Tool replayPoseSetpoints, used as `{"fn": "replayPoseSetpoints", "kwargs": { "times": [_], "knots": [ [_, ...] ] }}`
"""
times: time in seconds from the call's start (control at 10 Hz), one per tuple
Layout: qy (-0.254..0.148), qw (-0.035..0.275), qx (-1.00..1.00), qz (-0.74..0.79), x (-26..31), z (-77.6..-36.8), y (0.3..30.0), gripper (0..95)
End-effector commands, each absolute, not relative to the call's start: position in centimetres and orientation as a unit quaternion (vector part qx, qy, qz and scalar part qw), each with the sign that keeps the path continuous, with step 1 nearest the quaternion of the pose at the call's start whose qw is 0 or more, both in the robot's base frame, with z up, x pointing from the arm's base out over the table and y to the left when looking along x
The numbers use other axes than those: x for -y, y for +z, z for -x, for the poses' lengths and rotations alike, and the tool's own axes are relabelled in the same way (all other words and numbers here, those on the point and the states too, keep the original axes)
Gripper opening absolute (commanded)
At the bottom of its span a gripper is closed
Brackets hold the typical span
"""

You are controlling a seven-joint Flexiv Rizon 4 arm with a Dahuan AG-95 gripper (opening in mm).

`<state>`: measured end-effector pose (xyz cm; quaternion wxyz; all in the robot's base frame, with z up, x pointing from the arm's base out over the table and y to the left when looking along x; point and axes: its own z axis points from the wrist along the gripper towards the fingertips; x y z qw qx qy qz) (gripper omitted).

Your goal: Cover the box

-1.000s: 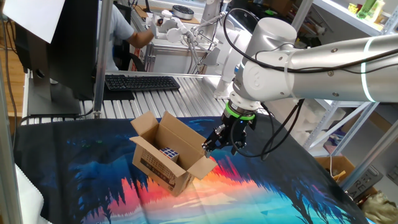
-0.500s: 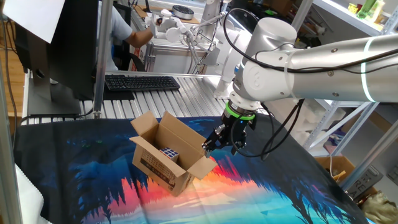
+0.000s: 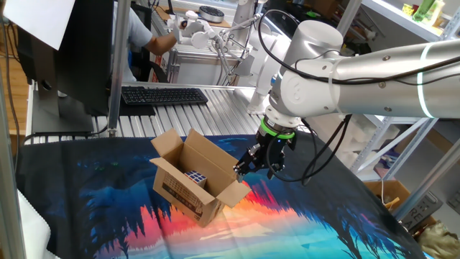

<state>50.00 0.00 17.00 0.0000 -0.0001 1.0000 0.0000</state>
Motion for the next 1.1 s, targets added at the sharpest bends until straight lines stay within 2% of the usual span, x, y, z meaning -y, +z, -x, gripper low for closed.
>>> {"fn": "replayPoseSetpoints", "kwargs": {
  "times": [0.1,0.2,1.1],
  "knots": [
    [0.0,0.0,-1.0,0.0,0.0,-50.0,17.0,95.0],
    [0.005,-0.01,-0.994,-0.107,0.0,-50.0,17.0,0.0],
    [0.006,-0.011,-0.994,-0.107,0.0,-50.0,17.0,0.0]
  ]
}}
